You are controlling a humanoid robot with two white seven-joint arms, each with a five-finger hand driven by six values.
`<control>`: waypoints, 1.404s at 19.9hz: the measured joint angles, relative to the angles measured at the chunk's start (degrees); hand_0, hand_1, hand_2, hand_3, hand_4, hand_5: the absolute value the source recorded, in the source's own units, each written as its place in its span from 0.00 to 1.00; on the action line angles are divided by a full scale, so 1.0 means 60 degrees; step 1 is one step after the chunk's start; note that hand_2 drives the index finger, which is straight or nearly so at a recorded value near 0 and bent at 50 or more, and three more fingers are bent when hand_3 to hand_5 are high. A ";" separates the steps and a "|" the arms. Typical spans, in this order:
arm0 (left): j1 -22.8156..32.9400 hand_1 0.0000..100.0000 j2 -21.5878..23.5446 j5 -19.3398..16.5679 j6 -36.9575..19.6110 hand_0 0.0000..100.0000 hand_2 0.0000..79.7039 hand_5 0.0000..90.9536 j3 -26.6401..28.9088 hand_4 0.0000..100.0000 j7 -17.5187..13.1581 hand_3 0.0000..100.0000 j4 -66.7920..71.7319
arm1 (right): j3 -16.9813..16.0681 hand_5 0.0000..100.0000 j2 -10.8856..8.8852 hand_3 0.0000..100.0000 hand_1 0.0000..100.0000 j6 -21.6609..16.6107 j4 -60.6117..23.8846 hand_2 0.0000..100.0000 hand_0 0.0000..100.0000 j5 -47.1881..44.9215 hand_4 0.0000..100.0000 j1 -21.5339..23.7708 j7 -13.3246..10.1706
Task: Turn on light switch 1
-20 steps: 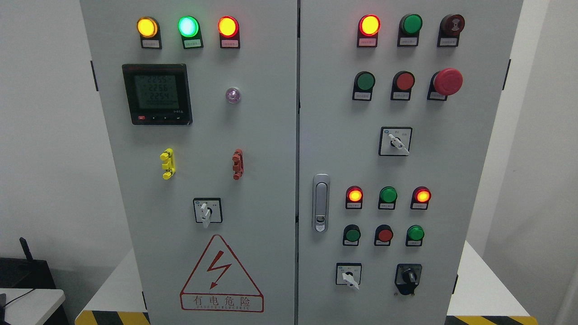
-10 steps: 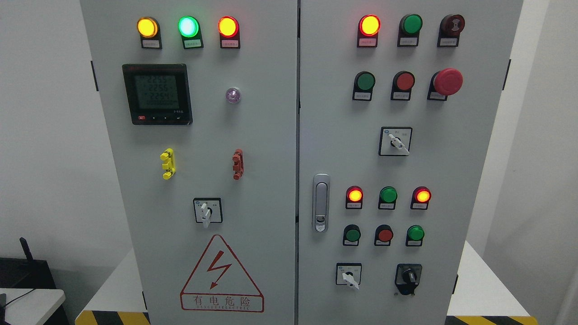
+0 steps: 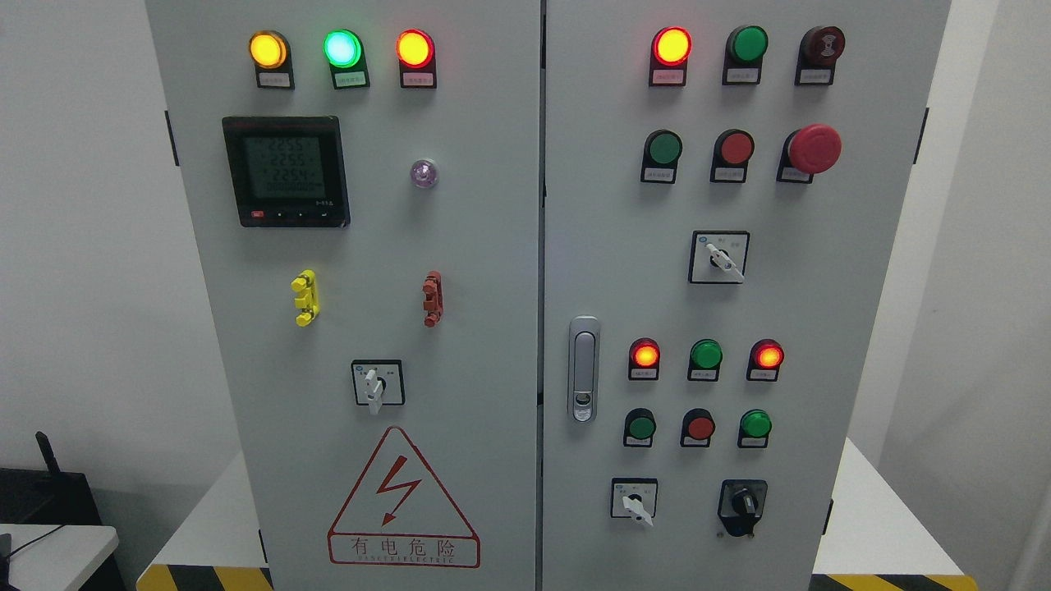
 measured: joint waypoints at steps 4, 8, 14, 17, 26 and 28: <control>0.0112 0.15 0.0018 0.0151 -0.0923 0.35 0.27 0.23 0.0777 0.58 0.0294 0.50 -0.1039 | 0.0000 0.00 0.0000 0.00 0.39 0.0000 0.0000 0.00 0.12 0.0000 0.00 0.0000 0.0000; 0.0163 0.22 0.0031 0.0257 -0.1389 0.37 0.37 0.36 0.1431 0.68 0.0351 0.62 -0.2246 | 0.0000 0.00 0.0000 0.00 0.39 0.0000 0.0000 0.00 0.12 0.0000 0.00 0.0000 0.0000; 0.0198 0.33 0.0043 0.0309 -0.1552 0.41 0.62 0.76 0.2068 0.89 0.0286 0.82 -0.4510 | 0.0000 0.00 -0.0001 0.00 0.39 0.0000 0.0000 0.00 0.12 0.0000 0.00 0.0000 0.0000; 0.0205 0.34 0.0049 0.0305 -0.1624 0.42 0.66 0.90 0.2259 0.94 0.0070 0.89 -0.5762 | 0.0000 0.00 -0.0001 0.00 0.39 0.0000 0.0000 0.00 0.12 0.0000 0.00 0.0000 0.0000; 0.0196 0.29 0.0056 0.0257 -0.1761 0.40 0.64 0.93 0.2213 0.95 -0.0918 0.90 -0.8916 | 0.0000 0.00 -0.0001 0.00 0.39 0.0000 0.0000 0.00 0.12 0.0000 0.00 0.0000 0.0000; 0.0176 0.30 0.0057 0.0138 -0.1884 0.39 0.63 0.92 0.2029 0.95 -0.0934 0.90 -0.9416 | 0.0000 0.00 -0.0002 0.00 0.39 0.0000 0.0000 0.00 0.12 0.0000 0.00 0.0000 0.0000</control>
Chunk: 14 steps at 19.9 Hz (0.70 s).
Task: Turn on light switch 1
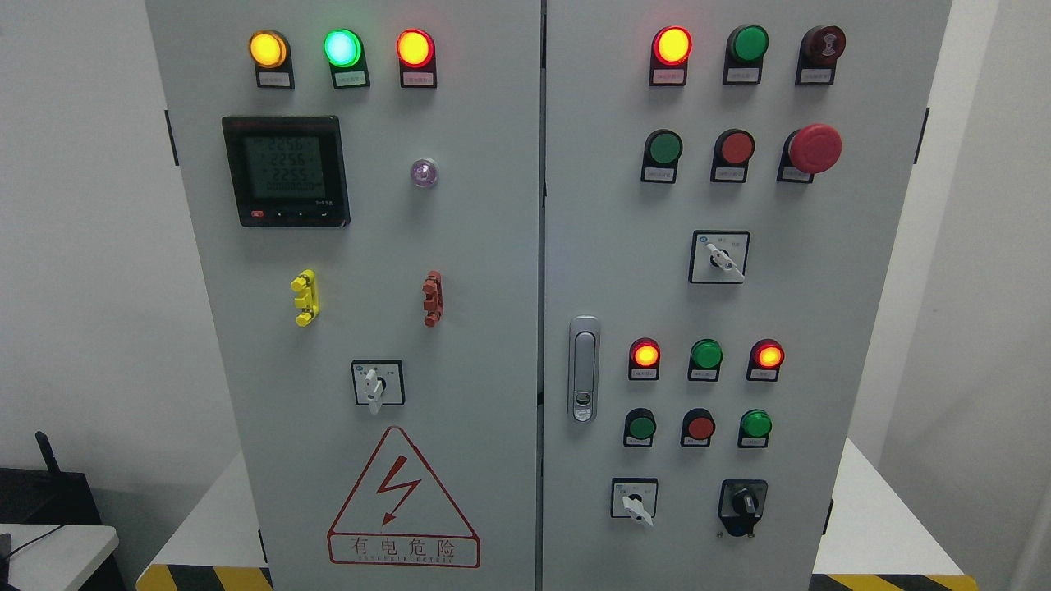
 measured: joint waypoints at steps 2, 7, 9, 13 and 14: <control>-0.0031 0.30 0.0001 -0.0232 -0.0090 0.38 0.63 0.93 -0.0231 0.96 -0.0035 0.90 -0.0465 | 0.0000 0.00 0.0001 0.00 0.39 0.0000 0.0000 0.00 0.12 0.0000 0.00 0.0000 0.0000; -0.0294 0.31 0.0003 -0.0900 -0.0164 0.37 0.62 0.93 -0.0963 0.96 0.0017 0.90 -0.1366 | 0.0000 0.00 0.0001 0.00 0.39 0.0000 0.0000 0.00 0.12 0.0000 0.00 -0.0002 0.0000; -0.0540 0.32 -0.0035 -0.1163 -0.0152 0.37 0.62 0.93 -0.1270 0.96 0.0035 0.90 -0.1622 | 0.0000 0.00 0.0001 0.00 0.39 0.0000 0.0000 0.00 0.12 0.0000 0.00 -0.0002 0.0000; -0.1065 0.36 -0.0157 -0.1745 0.0385 0.35 0.61 0.93 -0.1981 0.95 0.0321 0.89 -0.2032 | 0.0000 0.00 0.0001 0.00 0.39 0.0000 0.0000 0.00 0.12 0.0000 0.00 -0.0003 0.0000; -0.1201 0.37 -0.0186 -0.1880 0.0645 0.35 0.61 0.93 -0.2167 0.95 0.0535 0.89 -0.2113 | 0.0000 0.00 0.0001 0.00 0.39 0.0000 0.0000 0.00 0.12 0.0000 0.00 -0.0003 0.0000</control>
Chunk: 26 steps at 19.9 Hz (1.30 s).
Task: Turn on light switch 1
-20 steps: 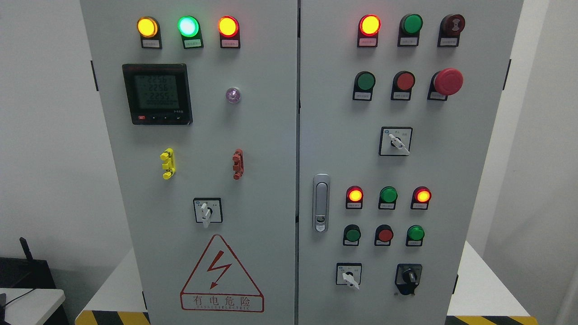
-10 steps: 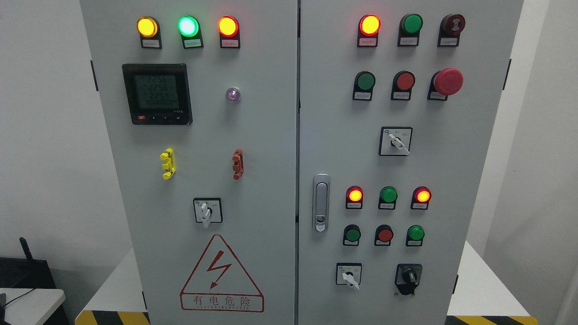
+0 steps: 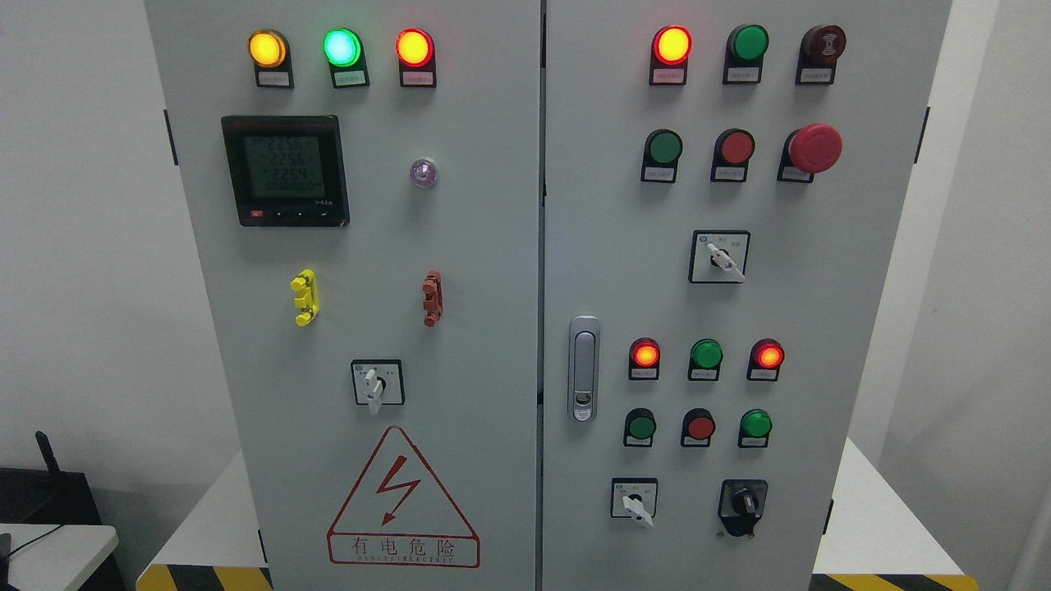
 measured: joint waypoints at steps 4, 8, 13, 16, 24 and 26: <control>-0.0598 0.39 -0.0116 -0.0308 0.0934 0.35 0.63 0.93 -0.0717 0.96 0.0651 0.90 -0.0243 | 0.0000 0.00 0.0000 0.00 0.39 0.0000 0.0000 0.00 0.12 0.0000 0.00 0.0000 0.0000; -0.1216 0.41 -0.0234 -0.0454 0.1723 0.35 0.63 0.94 -0.1394 0.97 0.0933 0.92 -0.0401 | 0.0000 0.00 0.0000 0.00 0.39 0.0000 0.0000 0.00 0.12 0.0000 0.00 0.0000 0.0000; -0.1995 0.47 -0.0369 -0.0527 0.2969 0.29 0.65 0.95 -0.2203 0.98 0.1477 0.94 -0.0527 | 0.0000 0.00 0.0000 0.00 0.39 0.0000 -0.0001 0.00 0.12 0.0000 0.00 0.0000 0.0000; -0.2419 0.48 -0.0439 -0.0558 0.3335 0.27 0.65 0.95 -0.2625 0.98 0.1809 0.95 -0.0578 | 0.0000 0.00 0.0000 0.00 0.39 0.0000 0.0000 0.00 0.12 0.0000 0.00 0.0000 0.0000; -0.3024 0.49 -0.0568 -0.0562 0.4439 0.26 0.67 0.95 -0.3719 0.99 0.3030 0.97 -0.0634 | 0.0000 0.00 0.0000 0.00 0.39 0.0000 0.0000 0.00 0.12 0.0000 0.00 0.0002 0.0000; -0.3203 0.49 -0.0593 -0.0539 0.4701 0.26 0.67 0.96 -0.3908 0.99 0.3065 0.99 -0.0625 | 0.0000 0.00 0.0000 0.00 0.39 0.0000 0.0000 0.00 0.12 0.0000 0.00 0.0001 0.0000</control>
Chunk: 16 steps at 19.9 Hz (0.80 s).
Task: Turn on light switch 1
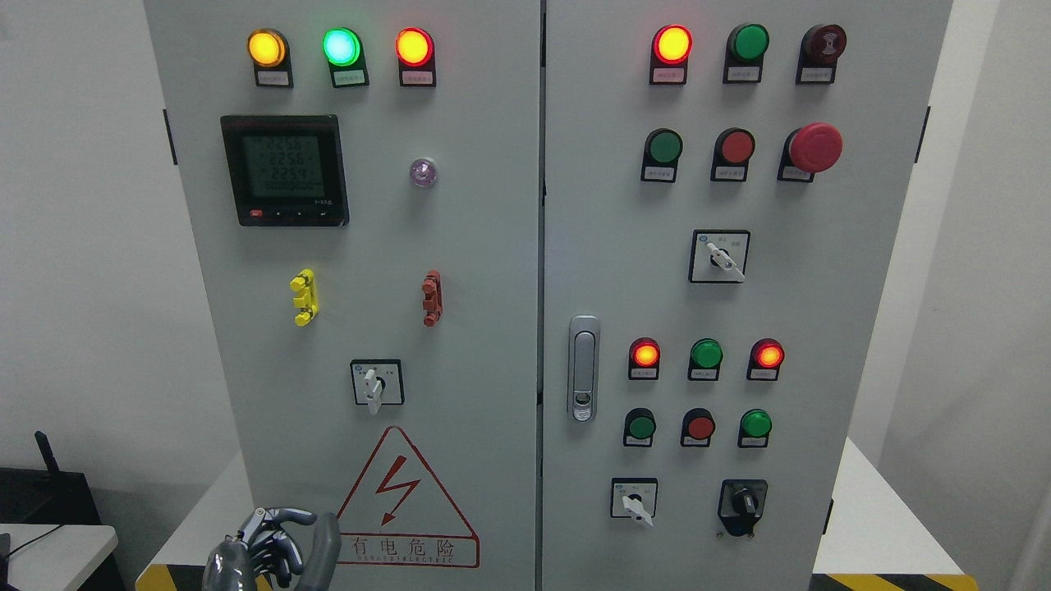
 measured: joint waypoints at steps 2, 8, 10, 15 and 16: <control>-0.0180 0.50 -0.0021 0.0047 0.0329 0.26 0.67 0.96 -0.0159 1.00 0.0016 0.99 0.0012 | 0.0000 0.00 0.0000 0.00 0.39 0.0000 0.0000 0.00 0.12 0.0000 0.00 0.0000 0.0000; -0.0826 0.50 -0.0092 0.0487 0.1026 0.26 0.66 0.97 -0.0502 1.00 0.0312 0.99 0.0147 | 0.0000 0.00 0.0000 0.00 0.39 0.0000 0.0000 0.00 0.12 0.0000 0.00 0.0002 0.0000; -0.1052 0.50 -0.0114 0.0577 0.1208 0.25 0.64 0.97 -0.0580 1.00 0.0428 0.99 0.0211 | 0.0000 0.00 0.0000 0.00 0.39 0.0000 0.0000 0.00 0.12 0.0000 0.00 0.0002 0.0000; -0.1591 0.53 -0.0163 0.0703 0.1623 0.25 0.59 0.97 -0.0732 1.00 0.0882 0.99 0.0406 | 0.0000 0.00 0.0001 0.00 0.39 0.0000 0.0000 0.00 0.12 0.0000 0.00 0.0002 0.0000; -0.1660 0.53 -0.0172 0.0716 0.1675 0.25 0.58 0.97 -0.0753 1.00 0.0950 0.99 0.0438 | 0.0000 0.00 0.0001 0.00 0.39 0.0000 0.0000 0.00 0.12 0.0000 0.00 0.0002 0.0000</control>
